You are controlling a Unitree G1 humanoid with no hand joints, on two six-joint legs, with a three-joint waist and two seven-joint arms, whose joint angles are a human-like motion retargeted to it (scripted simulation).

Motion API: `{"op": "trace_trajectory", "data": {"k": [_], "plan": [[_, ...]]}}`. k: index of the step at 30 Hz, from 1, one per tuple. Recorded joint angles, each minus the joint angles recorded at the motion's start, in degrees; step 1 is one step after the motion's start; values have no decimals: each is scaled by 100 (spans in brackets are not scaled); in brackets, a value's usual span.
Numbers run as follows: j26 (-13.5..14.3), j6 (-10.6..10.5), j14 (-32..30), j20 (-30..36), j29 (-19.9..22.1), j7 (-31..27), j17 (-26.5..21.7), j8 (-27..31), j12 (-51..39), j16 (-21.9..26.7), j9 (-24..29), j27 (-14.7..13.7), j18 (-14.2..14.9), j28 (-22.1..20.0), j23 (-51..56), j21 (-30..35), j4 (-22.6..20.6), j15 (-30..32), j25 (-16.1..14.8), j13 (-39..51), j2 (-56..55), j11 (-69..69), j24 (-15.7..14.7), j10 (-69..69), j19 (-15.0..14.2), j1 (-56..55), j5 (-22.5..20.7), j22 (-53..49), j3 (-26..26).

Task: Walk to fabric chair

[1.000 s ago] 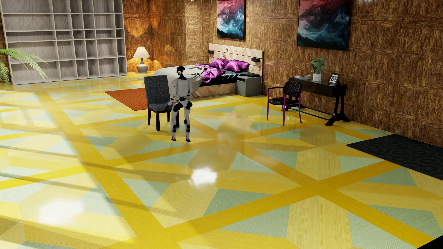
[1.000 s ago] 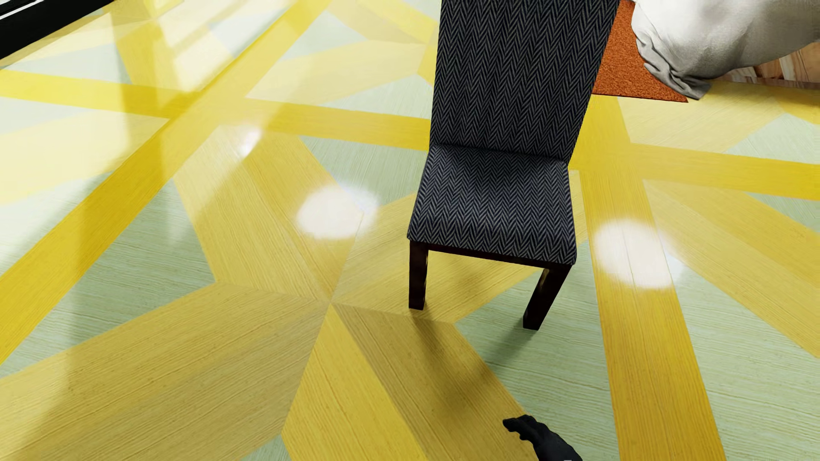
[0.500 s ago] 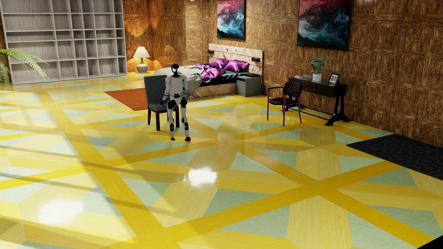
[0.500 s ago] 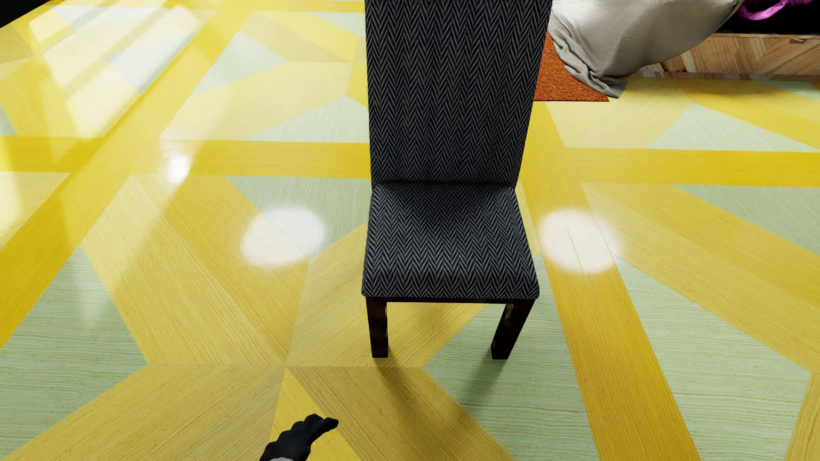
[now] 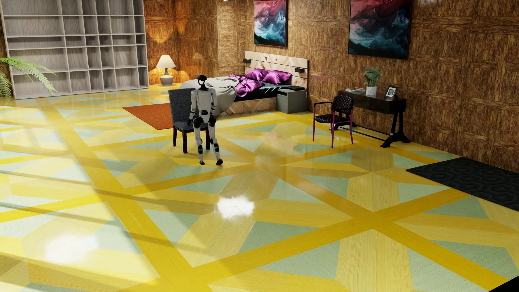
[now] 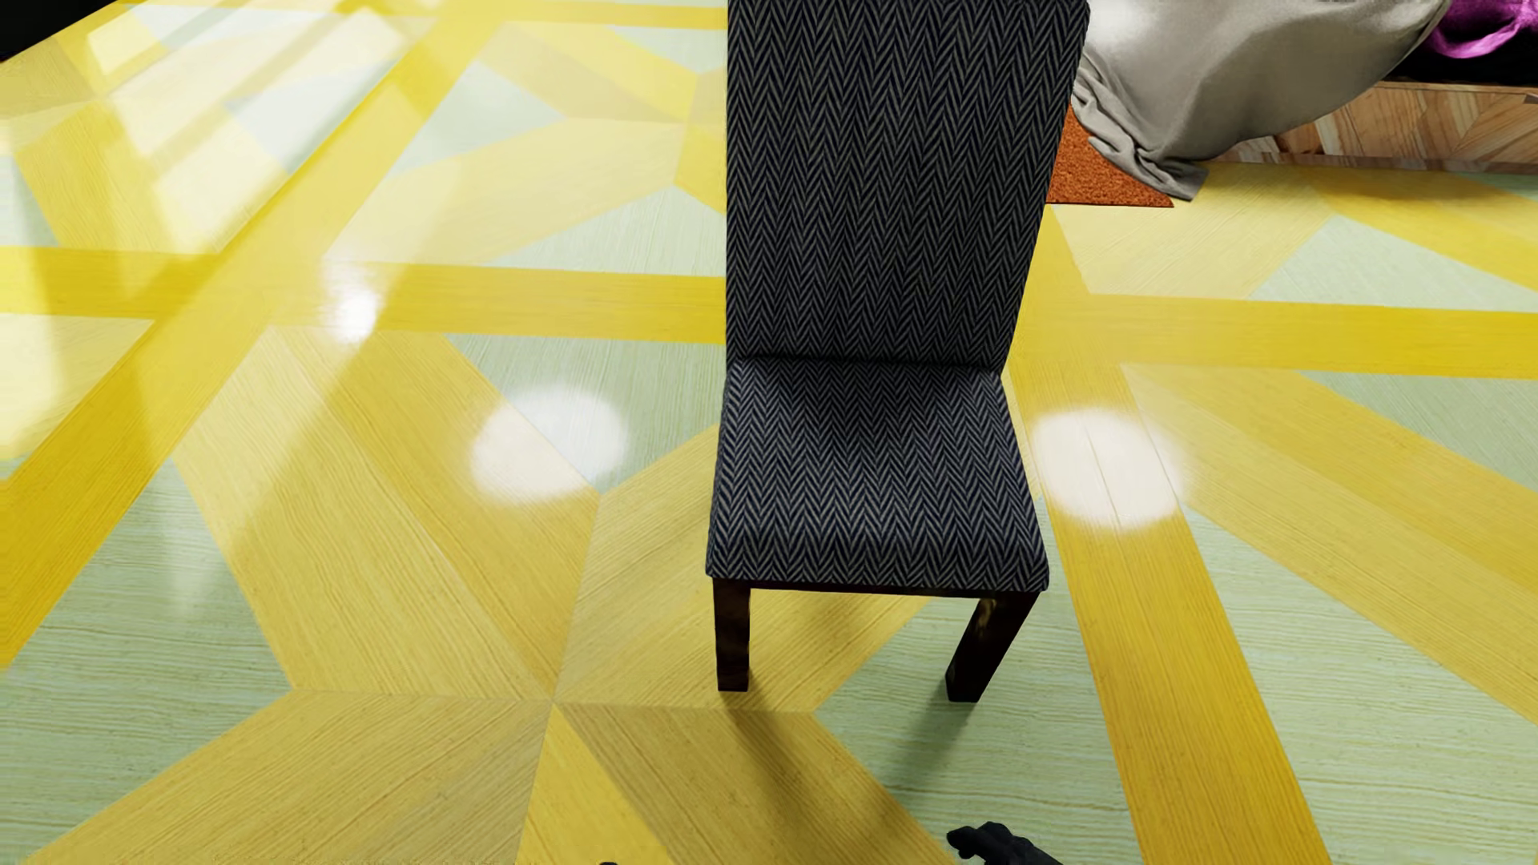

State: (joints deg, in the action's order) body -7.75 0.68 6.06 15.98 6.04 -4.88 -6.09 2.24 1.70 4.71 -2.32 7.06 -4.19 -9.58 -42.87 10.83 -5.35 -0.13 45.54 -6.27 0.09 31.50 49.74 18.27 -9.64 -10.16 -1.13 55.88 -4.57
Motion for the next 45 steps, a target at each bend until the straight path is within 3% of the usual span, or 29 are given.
{"op": "trace_trajectory", "data": {"k": [11,15,21,27,32,34,36,38,41,45], "plan": [[-94,167,172,-350,-148,26,-192,-102,260,77,-2,96,-20,-40,-372,-81,-253,205,140,8,-619,1161,-26,174,-271,-84,264,-70,-48],[66,233,214,-364,-82,100,-186,-305,146,86,37,52,32,-60,-157,-183,-280,-281,99,-87,-899,1605,18,235,-409,-154,461,-91,-8],[167,275,116,-321,-86,-14,-81,-1009,-182,66,43,93,105,-89,-102,-147,-237,-1350,111,-121,-879,177,43,39,389,-108,911,-208,75],[200,243,65,-224,-58,-156,-118,158,-319,3,125,113,225,-90,-30,-225,-210,-1335,146,-105,-1356,-232,11,8,198,-152,459,-255,141],[115,176,-4,-295,-97,-299,-47,-166,-119,17,101,127,375,-202,-205,-170,-13,-1179,184,-51,-829,-1194,-88,-121,695,-51,301,-201,123],[-49,110,6,-351,-129,-254,-39,-105,82,6,92,106,449,-506,-306,-134,136,-1085,224,43,-716,-1423,-59,-115,742,-32,154,-206,123],[-431,52,6,-278,-48,-233,8,-71,179,-87,84,53,528,-915,-338,-189,269,-1036,219,117,-647,-1570,42,-115,807,-30,24,-171,145],[-597,-1,0,-142,50,-267,51,-93,167,-128,69,11,603,-1017,-305,-292,359,-998,160,105,-637,-1631,80,-80,869,-76,-71,-21,181],[-539,-79,-20,-30,87,-373,81,-219,23,-136,44,7,688,-924,-361,-390,409,-992,119,65,-717,-1581,-7,112,943,-250,-142,8,222],[-210,-181,-95,4,-22,-463,53,-421,-129,-69,45,152,751,-911,-577,-275,403,-1000,221,98,-821,-1509,-213,421,1009,-515,-158,-483,223]]}}
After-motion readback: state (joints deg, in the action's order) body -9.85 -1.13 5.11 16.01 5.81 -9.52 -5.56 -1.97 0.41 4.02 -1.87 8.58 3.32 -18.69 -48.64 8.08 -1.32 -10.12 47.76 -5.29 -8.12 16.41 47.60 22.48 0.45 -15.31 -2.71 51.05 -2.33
